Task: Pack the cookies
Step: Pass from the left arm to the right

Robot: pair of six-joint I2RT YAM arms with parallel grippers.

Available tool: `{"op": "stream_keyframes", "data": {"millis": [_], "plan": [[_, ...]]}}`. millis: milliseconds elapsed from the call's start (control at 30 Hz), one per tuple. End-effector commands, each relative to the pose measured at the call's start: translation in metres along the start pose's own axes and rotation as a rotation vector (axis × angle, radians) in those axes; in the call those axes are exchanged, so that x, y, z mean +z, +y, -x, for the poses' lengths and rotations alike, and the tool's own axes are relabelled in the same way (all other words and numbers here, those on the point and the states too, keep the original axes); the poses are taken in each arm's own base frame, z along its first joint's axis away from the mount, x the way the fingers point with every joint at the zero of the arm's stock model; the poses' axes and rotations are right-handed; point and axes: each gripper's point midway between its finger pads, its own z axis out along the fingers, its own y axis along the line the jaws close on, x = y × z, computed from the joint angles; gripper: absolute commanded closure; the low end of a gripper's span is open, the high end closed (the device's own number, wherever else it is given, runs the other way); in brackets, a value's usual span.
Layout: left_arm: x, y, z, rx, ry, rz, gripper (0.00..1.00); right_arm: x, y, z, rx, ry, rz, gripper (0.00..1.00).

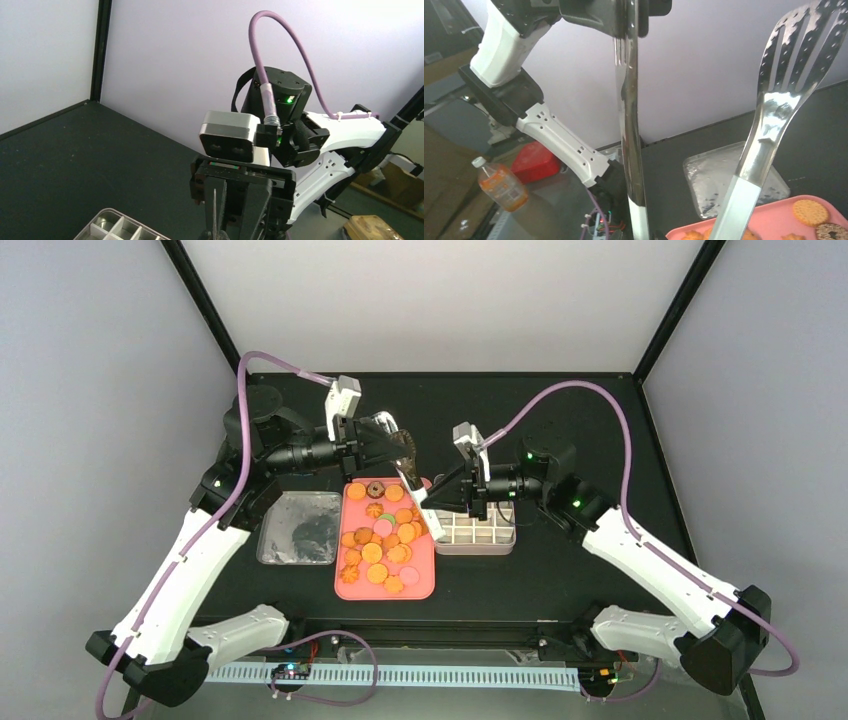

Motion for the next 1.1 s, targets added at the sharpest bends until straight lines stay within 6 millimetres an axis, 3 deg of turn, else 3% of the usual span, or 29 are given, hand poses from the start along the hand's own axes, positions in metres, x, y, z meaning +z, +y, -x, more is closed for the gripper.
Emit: {"op": "stream_keyframes", "data": {"millis": [0, 133, 267, 333, 600, 700, 867, 900, 933, 967, 1000, 1067], "plan": [[-0.009, -0.015, 0.027, 0.019, -0.067, -0.029, 0.98, -0.004, 0.02, 0.007, 0.0, -0.033, 0.092, 0.86], [-0.012, -0.017, 0.028, 0.017, -0.075, -0.029, 0.99, -0.001, 0.025, 0.009, 0.008, -0.045, 0.123, 0.85], [-0.014, -0.014, 0.031, 0.002, -0.088, -0.017, 0.98, 0.007, 0.034, 0.007, 0.012, -0.039, 0.165, 0.67], [-0.015, -0.012, 0.033, -0.002, -0.096, -0.011, 0.98, 0.011, 0.036, 0.003, 0.021, -0.03, 0.178, 0.66], [-0.024, -0.011, 0.044, -0.019, -0.13, -0.007, 0.98, 0.01, 0.04, -0.002, 0.059, -0.066, 0.213, 0.84], [-0.026, -0.011, 0.047, -0.024, -0.14, -0.007, 0.99, 0.008, 0.043, 0.002, 0.058, -0.082, 0.221, 0.97], [-0.03, -0.02, 0.036, 0.051, -0.093, -0.043, 0.96, 0.007, 0.037, 0.002, 0.034, -0.024, 0.147, 0.99], [-0.031, -0.022, 0.031, 0.096, -0.068, -0.044, 0.79, 0.008, 0.032, -0.002, 0.032, 0.022, 0.106, 0.99], [-0.033, -0.025, 0.025, 0.171, -0.036, -0.047, 0.47, 0.008, 0.024, -0.007, 0.027, 0.072, 0.054, 0.99], [-0.036, -0.028, 0.019, 0.273, 0.0, -0.044, 0.23, 0.008, 0.017, -0.013, 0.029, 0.127, 0.008, 0.99], [-0.041, -0.031, 0.014, 0.421, 0.034, -0.034, 0.11, 0.007, 0.01, -0.018, 0.019, 0.173, -0.037, 0.99], [-0.051, -0.035, 0.008, 0.672, 0.101, 0.007, 0.04, 0.006, -0.012, -0.032, 0.031, 0.269, -0.153, 0.99]]}}
